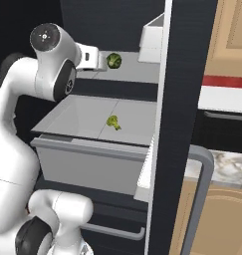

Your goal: Place one broccoli and one steak in each tupperware on the nearby counter, to pack two identical lunches.

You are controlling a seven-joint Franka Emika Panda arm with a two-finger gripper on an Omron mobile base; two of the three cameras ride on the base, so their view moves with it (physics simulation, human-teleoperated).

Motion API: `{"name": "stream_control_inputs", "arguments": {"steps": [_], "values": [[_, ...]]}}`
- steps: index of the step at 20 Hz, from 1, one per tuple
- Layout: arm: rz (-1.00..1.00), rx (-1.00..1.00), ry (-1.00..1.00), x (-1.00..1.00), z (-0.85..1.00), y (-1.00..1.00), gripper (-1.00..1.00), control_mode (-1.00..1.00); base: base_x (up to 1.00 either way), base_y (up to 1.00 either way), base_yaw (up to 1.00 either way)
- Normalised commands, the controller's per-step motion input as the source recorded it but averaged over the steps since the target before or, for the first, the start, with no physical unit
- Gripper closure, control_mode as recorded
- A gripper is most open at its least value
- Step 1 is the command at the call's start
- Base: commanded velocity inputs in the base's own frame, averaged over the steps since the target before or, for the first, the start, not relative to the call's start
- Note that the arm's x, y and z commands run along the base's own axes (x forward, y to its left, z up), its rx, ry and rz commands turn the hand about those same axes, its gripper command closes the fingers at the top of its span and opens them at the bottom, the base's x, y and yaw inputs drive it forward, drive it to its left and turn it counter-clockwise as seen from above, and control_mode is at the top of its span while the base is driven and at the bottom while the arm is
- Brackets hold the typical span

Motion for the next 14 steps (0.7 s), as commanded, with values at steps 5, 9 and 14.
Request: {"name": "stream_control_inputs", "arguments": {"steps": [5,9,14], "values": [[0.00,0.00,0.03,0.48,-0.01,-0.03,-1.00,-1.00,0.00,0.00,0.00],[0.00,0.00,0.00,0.33,-0.06,-0.15,-1.00,-1.00,0.00,0.00,0.00],[0.00,0.00,0.00,0.37,-0.15,-0.12,-1.00,-1.00,0.00,0.00,0.00]]}}
